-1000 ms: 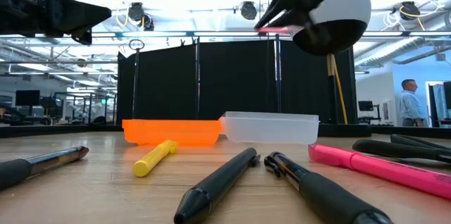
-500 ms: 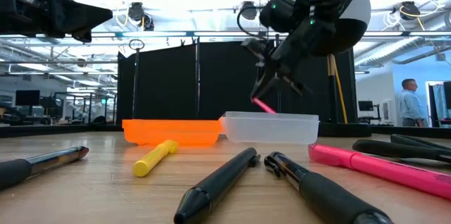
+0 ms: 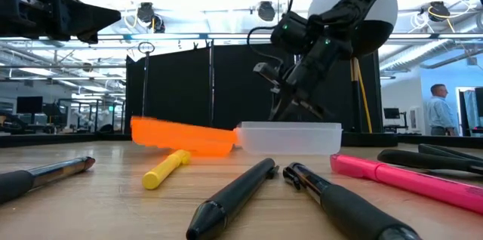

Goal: Pick & place school supplies into a supply box
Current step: Put the pink pencil into the orange supply box, then put the yellow pen into the orange supply box

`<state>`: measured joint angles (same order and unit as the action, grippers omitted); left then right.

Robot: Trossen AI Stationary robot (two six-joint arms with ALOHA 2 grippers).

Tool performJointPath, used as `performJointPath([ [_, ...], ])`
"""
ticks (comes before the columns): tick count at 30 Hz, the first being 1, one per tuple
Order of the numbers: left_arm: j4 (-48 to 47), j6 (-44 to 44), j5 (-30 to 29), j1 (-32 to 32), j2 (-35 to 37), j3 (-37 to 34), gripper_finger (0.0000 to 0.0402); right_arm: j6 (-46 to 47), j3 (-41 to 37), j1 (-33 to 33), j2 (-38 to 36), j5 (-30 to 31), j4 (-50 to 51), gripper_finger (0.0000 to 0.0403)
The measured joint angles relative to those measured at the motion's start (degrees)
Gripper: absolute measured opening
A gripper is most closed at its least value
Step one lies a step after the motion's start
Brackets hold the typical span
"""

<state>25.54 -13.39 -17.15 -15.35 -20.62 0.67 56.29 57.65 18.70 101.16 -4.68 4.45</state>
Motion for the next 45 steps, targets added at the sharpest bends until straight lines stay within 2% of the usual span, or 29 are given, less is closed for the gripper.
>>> performJointPath([
  [6,0.00,0.64,0.00,0.00,0.02,0.00,0.0008,-0.61,0.00,-0.02,-0.29,0.14,0.05,0.0032],
  [15,-0.38,0.83,0.01,0.00,0.01,0.00,0.0008,-1.45,0.00,-0.07,-0.27,0.10,0.24,0.0103],
  [20,-0.42,1.75,0.02,0.00,0.00,0.00,0.0008,-1.49,0.00,-0.14,-0.29,-0.10,0.17,0.0128],
  [31,-0.46,1.88,0.02,0.00,0.01,0.00,0.0008,-3.06,2.39,-1.85,-1.11,0.02,0.73,0.0139],
  [35,-0.46,1.68,0.02,0.00,0.00,-0.02,0.0008,-6.20,7.30,-2.76,-1.94,0.96,8.80,0.0139],
  [40,-0.46,1.68,0.02,0.00,0.01,-0.02,0.0008,-8.94,14.20,-4.12,-2.07,8.00,24.96,0.0139],
  [45,-0.46,1.73,0.03,0.00,0.01,-0.02,0.0008,-8.09,14.67,-5.46,-2.02,9.04,26.66,0.0139],
])
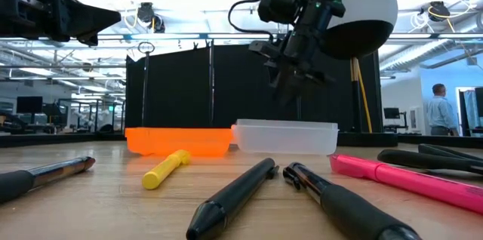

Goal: Pick & place school supplies into a supply box
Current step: Put the yellow pen into the orange supply box

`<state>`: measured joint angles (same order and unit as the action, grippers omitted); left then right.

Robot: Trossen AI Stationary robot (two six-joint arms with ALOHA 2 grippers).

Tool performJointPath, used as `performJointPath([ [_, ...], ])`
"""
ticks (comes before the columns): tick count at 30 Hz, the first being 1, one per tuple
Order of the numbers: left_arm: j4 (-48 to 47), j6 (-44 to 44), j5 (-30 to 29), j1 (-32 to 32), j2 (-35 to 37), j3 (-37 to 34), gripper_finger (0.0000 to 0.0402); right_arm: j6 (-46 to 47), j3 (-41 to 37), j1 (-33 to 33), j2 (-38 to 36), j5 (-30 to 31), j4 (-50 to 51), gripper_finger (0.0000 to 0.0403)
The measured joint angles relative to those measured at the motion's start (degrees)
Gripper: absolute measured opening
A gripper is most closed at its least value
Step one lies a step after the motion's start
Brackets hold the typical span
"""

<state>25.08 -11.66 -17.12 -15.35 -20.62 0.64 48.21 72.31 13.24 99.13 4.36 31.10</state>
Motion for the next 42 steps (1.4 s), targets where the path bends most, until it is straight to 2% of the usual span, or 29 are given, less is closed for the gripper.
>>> performJointPath([
  [4,-0.01,0.04,0.02,0.00,0.01,0.00,0.0008,-1.62,-0.04,-0.27,-0.64,0.06,0.68,0.0136],
  [9,0.02,0.13,-0.01,0.00,0.02,0.00,0.0008,-12.39,-0.04,-1.71,-5.85,0.30,-1.61,0.0113],
  [12,-0.01,-0.25,0.02,0.00,0.01,0.00,0.0008,-18.33,-0.04,-3.49,-9.79,1.20,-1.28,0.0080],
  [16,0.00,-0.24,-0.65,0.00,0.02,0.00,0.0008,-27.62,-0.51,-7.64,-16.66,6.69,-3.99,0.0016],
  [18,-0.02,-0.22,-1.44,0.00,0.00,0.00,0.0008,-34.02,-2.17,-10.98,-20.09,9.40,-7.08,0.0007],
  [21,0.00,-0.69,-2.04,0.00,0.02,0.00,0.0008,-38.91,-6.59,-15.65,-25.19,13.43,-13.17,0.0008],
  [26,-0.02,-6.93,-2.50,0.00,0.00,0.00,0.0008,-40.12,-16.83,-20.29,-33.17,21.42,-22.63,0.0003],
  [30,-0.09,-12.73,-2.64,0.00,-0.01,0.00,0.0008,-42.96,-29.07,-22.44,-37.10,20.75,-38.66,0.0001],
  [33,-0.38,-13.10,-2.74,0.00,0.02,0.00,0.0008,-41.66,-36.33,-22.75,-37.61,21.06,-48.34,0.0001],
  [36,-0.61,-12.88,-2.74,0.00,0.00,0.00,0.0008,-41.27,-40.79,-23.18,-37.62,20.84,-53.54,0.0000],
  [42,-0.91,-14.45,-3.59,0.01,0.00,0.00,0.0008,-46.24,-47.40,-24.74,-37.82,19.36,-61.33,0.0000],
])
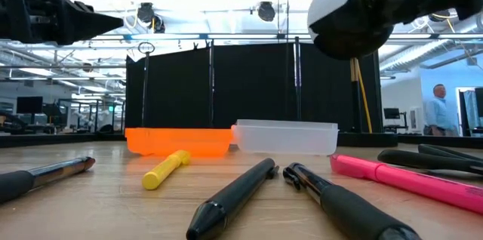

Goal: Pick & place school supplies into a supply box
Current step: Put the yellow pen into the orange supply box

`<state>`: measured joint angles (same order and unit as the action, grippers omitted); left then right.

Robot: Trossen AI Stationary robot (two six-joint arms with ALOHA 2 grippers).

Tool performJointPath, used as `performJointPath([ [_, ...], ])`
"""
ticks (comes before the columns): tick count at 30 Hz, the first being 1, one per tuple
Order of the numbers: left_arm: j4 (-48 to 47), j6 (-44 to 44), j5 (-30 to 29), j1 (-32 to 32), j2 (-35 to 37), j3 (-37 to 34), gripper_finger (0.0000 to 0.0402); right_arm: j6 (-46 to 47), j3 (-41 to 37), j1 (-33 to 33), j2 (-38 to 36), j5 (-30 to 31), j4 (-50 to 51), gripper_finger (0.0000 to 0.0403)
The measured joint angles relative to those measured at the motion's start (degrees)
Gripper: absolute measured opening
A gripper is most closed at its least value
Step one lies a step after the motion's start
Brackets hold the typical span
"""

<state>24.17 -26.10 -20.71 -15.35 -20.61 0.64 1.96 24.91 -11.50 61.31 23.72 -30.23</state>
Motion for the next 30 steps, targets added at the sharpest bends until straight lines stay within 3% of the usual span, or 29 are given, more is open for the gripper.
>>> performJointPath([
  [7,-0.56,-1.11,-0.58,-0.01,-0.01,0.00,0.0008,-3.52,-4.30,0.12,-5.78,-0.53,-0.44,0.0000],
  [12,-0.47,-1.75,-2.34,-0.01,-0.01,0.00,0.0008,-7.25,-9.76,0.14,-14.95,-8.79,-2.36,0.0000],
  [14,-0.57,-2.31,-5.72,-0.01,0.00,0.00,0.0008,-7.63,-12.90,0.14,-19.23,-8.98,-6.07,0.0000],
  [20,-8.03,7.09,-13.07,0.01,-0.01,0.00,0.0008,-4.33,-19.37,1.00,-27.81,-7.30,-7.71,0.0000],
  [27,-10.33,19.26,-16.76,0.01,-0.01,0.00,0.0008,-4.20,-21.60,1.00,-31.00,-7.52,-8.80,0.0000],
  [30,-11.77,20.67,-18.67,0.01,0.01,0.00,0.0008,-3.66,-21.66,1.00,-31.23,-7.53,-9.86,0.0000],
])
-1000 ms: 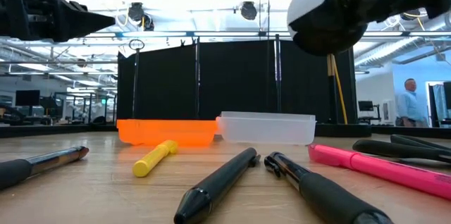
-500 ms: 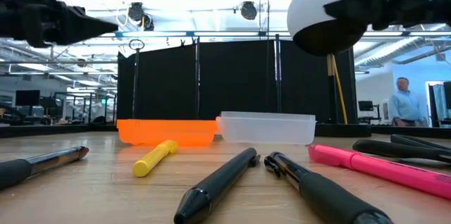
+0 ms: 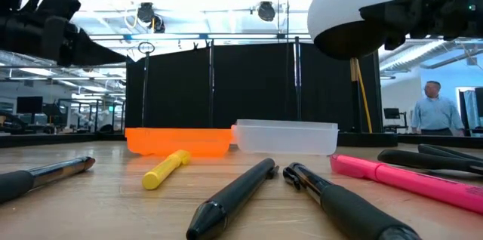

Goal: Pick & place school supplies into a supply box
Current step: Put the yellow pen into the orange supply box

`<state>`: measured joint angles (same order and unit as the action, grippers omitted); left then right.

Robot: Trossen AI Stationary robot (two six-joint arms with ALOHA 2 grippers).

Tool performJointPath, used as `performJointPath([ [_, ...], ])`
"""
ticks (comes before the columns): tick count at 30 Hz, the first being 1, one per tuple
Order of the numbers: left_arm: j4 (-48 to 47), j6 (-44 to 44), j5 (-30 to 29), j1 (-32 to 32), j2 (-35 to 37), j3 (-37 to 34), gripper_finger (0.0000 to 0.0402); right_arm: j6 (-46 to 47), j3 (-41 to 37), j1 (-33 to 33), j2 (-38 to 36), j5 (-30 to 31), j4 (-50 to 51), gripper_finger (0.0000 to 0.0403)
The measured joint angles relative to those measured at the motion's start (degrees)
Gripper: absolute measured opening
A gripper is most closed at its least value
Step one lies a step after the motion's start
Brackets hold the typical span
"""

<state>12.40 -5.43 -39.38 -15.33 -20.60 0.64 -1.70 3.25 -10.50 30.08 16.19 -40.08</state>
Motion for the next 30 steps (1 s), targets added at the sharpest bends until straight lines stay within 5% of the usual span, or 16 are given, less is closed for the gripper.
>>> performJointPath([
  [6,-3.42,7.64,-0.59,0.00,-0.02,0.00,0.0008,0.16,-0.12,-0.02,0.00,-5.15,-1.55,0.0000],
  [16,-7.48,10.50,9.13,-1.37,-6.84,4.22,0.0008,3.84,-0.20,-0.09,0.02,-8.89,-0.01,0.0000],
  [30,-32.97,3.85,13.88,-7.20,-43.09,47.43,0.0008,1.14,-0.25,0.00,0.27,-4.20,0.26,0.0000],
])
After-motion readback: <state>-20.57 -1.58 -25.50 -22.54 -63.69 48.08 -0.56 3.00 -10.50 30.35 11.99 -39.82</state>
